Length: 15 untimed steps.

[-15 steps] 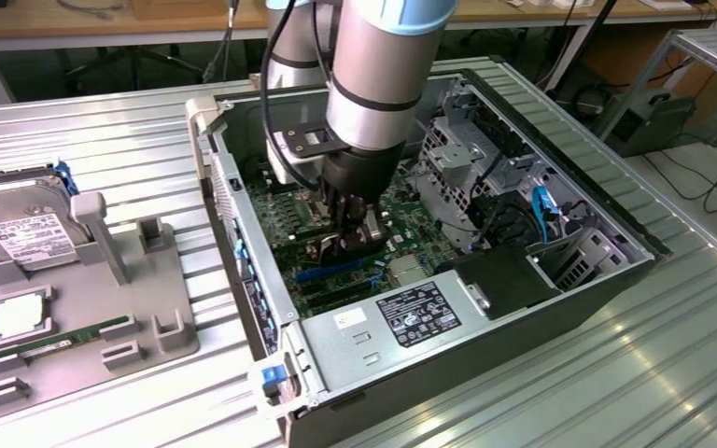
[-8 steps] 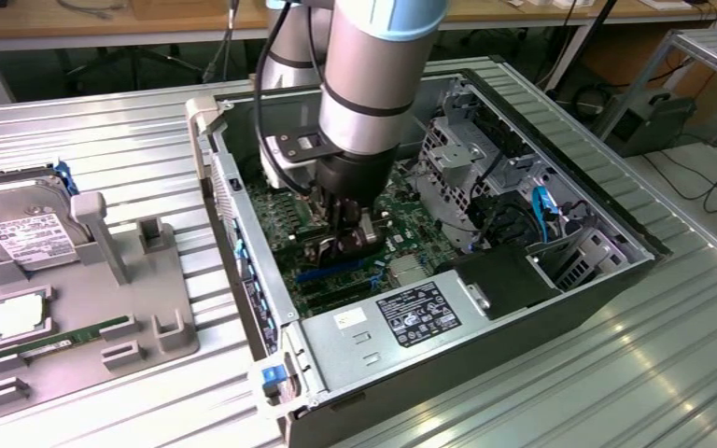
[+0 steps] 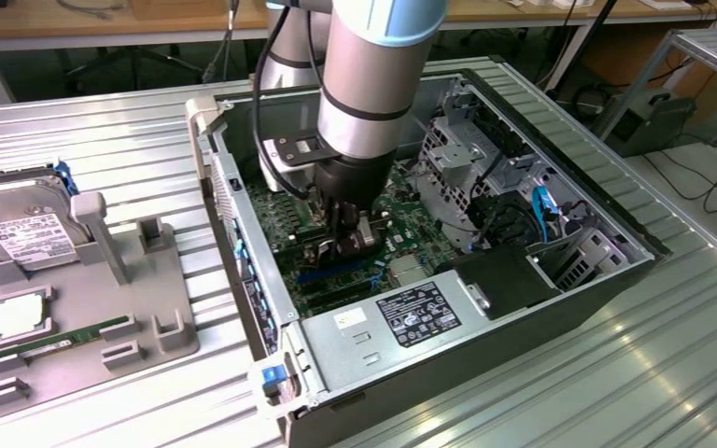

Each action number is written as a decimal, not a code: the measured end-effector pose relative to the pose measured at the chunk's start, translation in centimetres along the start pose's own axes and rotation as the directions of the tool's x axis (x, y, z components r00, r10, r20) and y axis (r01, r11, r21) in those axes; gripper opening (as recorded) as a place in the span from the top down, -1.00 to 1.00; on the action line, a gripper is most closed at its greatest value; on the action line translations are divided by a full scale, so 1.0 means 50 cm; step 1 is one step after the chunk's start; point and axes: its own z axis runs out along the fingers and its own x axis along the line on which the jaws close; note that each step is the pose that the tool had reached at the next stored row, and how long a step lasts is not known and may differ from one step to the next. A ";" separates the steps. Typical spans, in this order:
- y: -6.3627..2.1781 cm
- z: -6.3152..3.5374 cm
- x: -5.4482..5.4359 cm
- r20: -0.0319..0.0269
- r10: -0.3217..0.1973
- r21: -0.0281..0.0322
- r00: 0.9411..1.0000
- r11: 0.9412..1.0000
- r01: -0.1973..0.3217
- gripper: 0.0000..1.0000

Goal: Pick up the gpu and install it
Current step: 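Insert the gpu into the slot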

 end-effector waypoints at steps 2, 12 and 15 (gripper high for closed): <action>0.000 0.004 0.001 0.000 0.000 0.000 1.000 1.000 0.000 0.47; 0.000 0.007 0.001 0.000 0.000 0.000 1.000 1.000 0.000 0.33; 0.000 -0.022 0.001 0.000 0.000 0.000 1.000 1.000 0.000 0.33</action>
